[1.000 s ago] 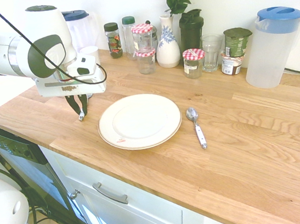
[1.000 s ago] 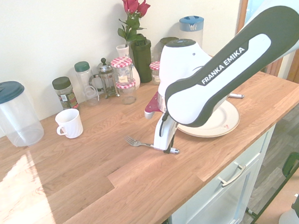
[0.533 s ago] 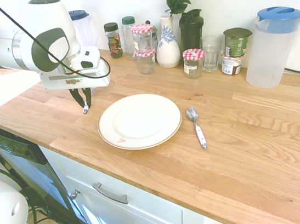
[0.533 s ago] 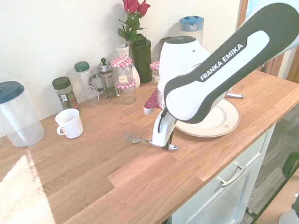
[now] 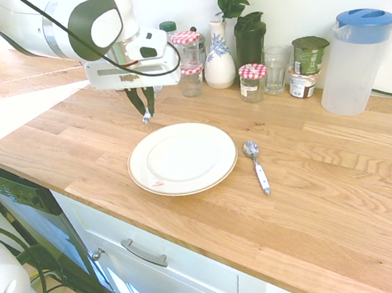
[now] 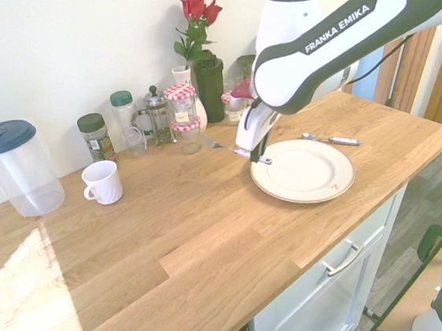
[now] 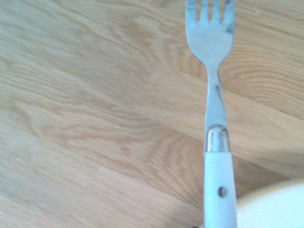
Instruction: Put the fork into the plate
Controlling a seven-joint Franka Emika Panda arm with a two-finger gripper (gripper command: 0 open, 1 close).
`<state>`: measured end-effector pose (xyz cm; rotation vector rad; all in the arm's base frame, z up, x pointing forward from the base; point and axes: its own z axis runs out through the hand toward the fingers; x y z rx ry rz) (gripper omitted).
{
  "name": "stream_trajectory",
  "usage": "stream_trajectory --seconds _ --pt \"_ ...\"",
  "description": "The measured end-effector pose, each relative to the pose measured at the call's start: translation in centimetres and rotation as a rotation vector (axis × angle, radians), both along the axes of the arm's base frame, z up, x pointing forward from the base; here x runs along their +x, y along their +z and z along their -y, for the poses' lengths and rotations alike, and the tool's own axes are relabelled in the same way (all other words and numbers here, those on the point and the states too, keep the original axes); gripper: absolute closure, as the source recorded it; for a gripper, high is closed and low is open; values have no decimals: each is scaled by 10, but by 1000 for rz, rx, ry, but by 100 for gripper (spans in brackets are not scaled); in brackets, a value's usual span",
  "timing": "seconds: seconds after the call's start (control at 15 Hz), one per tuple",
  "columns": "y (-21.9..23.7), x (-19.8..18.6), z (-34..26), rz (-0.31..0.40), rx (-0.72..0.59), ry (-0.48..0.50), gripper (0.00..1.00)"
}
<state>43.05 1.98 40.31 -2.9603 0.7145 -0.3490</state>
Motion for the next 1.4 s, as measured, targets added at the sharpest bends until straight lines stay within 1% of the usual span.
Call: stream_trajectory --seconds 0.13,0.27,0.47,0.73,0.93,1.4 --pt "-7 -14 27 -18 -11 -36 100" --pt "-17 -30 44 -37 -20 -60 100" --pt "-26 -43 63 -54 -25 -87 100" --pt "-31 -49 78 -70 -38 -108 100" --pt "-35 -53 83 -106 -50 -110 100" --pt "-38 -56 79 -136 -55 -100 100"
